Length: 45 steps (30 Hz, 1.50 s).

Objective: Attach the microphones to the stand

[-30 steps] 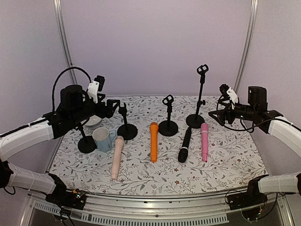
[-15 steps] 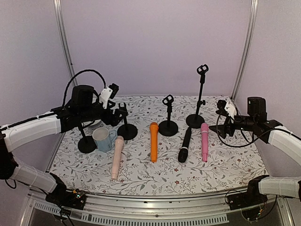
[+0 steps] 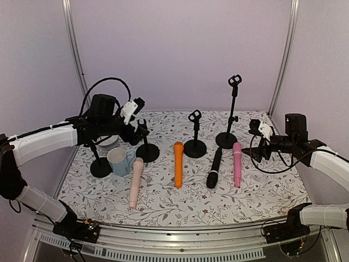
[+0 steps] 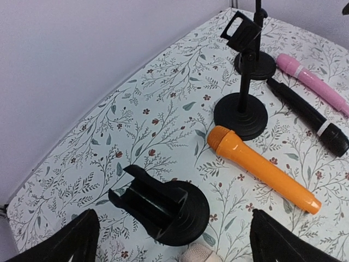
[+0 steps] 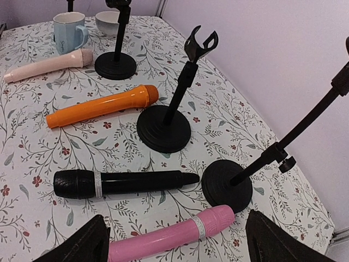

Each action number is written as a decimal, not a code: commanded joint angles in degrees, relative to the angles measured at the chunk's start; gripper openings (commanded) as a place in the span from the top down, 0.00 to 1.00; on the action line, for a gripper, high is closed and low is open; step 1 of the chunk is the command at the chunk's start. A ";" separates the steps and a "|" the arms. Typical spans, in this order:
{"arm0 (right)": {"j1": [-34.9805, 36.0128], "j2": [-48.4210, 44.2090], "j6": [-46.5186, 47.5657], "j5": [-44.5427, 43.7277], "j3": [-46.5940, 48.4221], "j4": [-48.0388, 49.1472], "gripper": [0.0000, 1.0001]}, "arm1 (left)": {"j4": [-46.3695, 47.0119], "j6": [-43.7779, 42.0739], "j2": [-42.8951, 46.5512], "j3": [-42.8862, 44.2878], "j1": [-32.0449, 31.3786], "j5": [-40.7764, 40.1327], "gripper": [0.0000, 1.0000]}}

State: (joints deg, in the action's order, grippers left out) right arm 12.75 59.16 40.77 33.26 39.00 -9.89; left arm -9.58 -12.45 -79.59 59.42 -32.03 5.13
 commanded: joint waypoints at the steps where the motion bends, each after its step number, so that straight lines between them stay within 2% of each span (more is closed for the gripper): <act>1: 0.42 -0.43 1.09 0.25 -0.64 -0.30 0.12 | 1.58 -11.67 -1.24 0.19 2.15 -0.26 0.02; 6: 0.85 0.37 1.40 -0.15 -0.30 -0.84 0.12 | 7.76 -17.18 -1.84 -1.61 5.44 3.62 0.02; 10: 1.08 1.26 1.98 -0.43 -0.35 -1.35 0.12 | 9.29 -17.43 -4.63 -0.45 8.39 12.30 0.04; 16: 2.22 3.74 2.85 -1.38 0.57 -2.61 0.14 | 4.44 -16.28 -12.30 5.35 8.27 24.28 0.16; 20: 2.44 4.12 3.16 -1.18 0.57 -2.86 0.14 | 1.67 -18.06 -14.43 6.99 7.15 21.78 0.24; 23: 2.71 4.20 3.39 -1.52 0.59 -2.79 0.15 | 2.78 -18.50 -13.51 5.51 6.98 22.37 0.33; 26: 3.01 4.67 3.56 -2.07 0.61 -2.79 0.15 | 2.96 -18.17 -12.76 4.46 6.83 22.60 0.38; 31: 3.32 5.24 3.76 -2.81 0.59 -2.77 0.16 | 0.53 -17.74 -12.88 6.08 5.94 22.56 0.49; 35: 3.49 5.36 3.87 -3.09 0.57 -2.72 0.16 | -0.41 -12.71 -13.78 8.70 5.77 23.56 0.57; 39: 3.59 5.36 4.05 -3.41 0.55 -2.61 0.16 | 4.07 -5.61 -13.54 8.71 4.36 23.77 0.65; 42: 3.66 5.53 4.05 -3.44 0.54 -2.61 0.17 | 7.48 -0.95 -13.44 8.18 1.85 20.21 0.67; 45: 3.75 5.62 4.05 -3.39 0.55 -2.59 0.17 | 6.84 1.97 -13.98 9.70 -0.95 14.63 0.69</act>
State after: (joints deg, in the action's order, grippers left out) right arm 15.90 64.20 44.62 30.30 38.92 -12.45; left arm -7.73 -16.93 -93.51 66.28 -29.39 24.47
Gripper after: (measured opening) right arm 0.834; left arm 0.503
